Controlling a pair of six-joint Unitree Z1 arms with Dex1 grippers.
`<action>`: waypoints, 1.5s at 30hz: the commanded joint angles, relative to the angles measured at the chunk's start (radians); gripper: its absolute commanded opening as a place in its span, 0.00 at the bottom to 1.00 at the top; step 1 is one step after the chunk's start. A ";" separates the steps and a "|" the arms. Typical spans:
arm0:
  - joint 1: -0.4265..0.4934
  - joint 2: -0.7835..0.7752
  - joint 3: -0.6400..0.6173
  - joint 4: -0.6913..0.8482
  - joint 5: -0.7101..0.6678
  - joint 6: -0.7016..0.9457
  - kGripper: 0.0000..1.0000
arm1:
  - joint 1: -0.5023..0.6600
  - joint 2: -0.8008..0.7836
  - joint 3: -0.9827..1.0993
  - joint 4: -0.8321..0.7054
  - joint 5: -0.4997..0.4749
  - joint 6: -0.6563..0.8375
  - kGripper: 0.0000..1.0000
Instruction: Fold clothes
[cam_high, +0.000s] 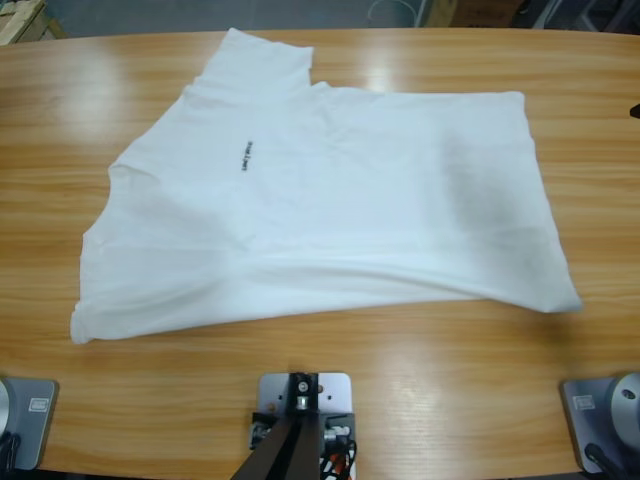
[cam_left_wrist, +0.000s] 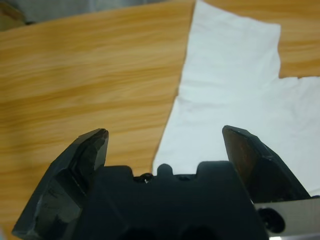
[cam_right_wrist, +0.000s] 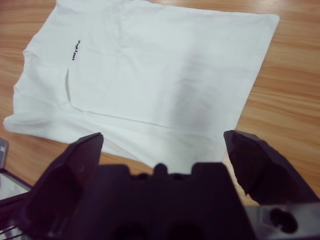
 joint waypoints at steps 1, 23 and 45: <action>0.005 -0.276 0.554 -0.074 0.095 -0.011 0.88 | 0.033 -0.028 0.055 -0.039 -0.013 -0.004 0.99; 0.165 -0.536 1.467 -1.274 -0.514 -0.258 1.00 | 0.109 -0.033 0.077 -0.017 -0.013 -0.005 1.00; 0.121 -0.160 1.621 -1.885 -0.560 -0.141 1.00 | 0.129 0.006 0.048 0.024 -0.115 -0.005 1.00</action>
